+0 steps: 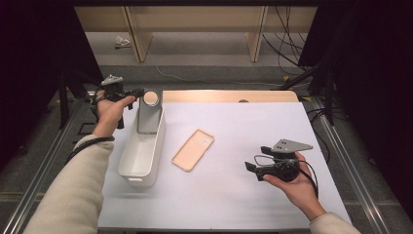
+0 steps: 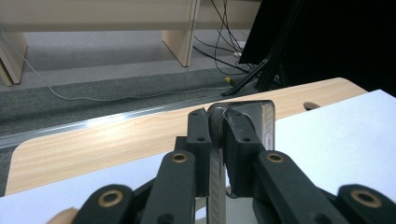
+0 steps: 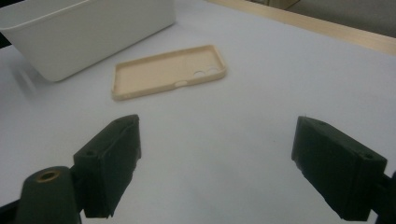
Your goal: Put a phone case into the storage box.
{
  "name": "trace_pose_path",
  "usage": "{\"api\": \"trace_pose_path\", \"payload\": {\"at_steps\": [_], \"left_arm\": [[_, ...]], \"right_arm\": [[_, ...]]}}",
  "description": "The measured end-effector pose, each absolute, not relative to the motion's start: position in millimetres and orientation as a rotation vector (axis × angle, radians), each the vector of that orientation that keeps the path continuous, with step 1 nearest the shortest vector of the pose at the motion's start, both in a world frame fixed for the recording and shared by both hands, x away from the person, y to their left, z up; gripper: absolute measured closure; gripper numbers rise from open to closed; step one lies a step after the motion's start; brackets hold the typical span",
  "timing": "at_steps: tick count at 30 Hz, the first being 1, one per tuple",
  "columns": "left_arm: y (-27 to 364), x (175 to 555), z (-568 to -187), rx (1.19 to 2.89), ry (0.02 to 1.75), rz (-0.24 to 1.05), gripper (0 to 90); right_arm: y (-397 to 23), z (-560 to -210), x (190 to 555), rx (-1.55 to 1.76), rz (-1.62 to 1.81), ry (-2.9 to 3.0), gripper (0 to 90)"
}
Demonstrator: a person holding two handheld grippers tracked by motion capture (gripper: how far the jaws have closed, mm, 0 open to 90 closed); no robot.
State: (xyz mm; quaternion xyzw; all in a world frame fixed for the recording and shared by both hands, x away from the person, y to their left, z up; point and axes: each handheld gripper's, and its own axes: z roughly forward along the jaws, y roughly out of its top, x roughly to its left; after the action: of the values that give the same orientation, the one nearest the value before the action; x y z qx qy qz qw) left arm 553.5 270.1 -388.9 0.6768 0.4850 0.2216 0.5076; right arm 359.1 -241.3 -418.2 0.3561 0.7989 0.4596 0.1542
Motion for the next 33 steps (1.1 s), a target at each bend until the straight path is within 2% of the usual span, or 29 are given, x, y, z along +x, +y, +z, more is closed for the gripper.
{"api": "trace_pose_path", "payload": {"at_steps": [33], "left_arm": [[271.1, 557.8, -397.5, 1.777, 1.206, 0.639, 76.7]], "right_arm": [[-241.6, -418.1, 359.1, 1.020, 1.317, 2.290, 16.7]]}}
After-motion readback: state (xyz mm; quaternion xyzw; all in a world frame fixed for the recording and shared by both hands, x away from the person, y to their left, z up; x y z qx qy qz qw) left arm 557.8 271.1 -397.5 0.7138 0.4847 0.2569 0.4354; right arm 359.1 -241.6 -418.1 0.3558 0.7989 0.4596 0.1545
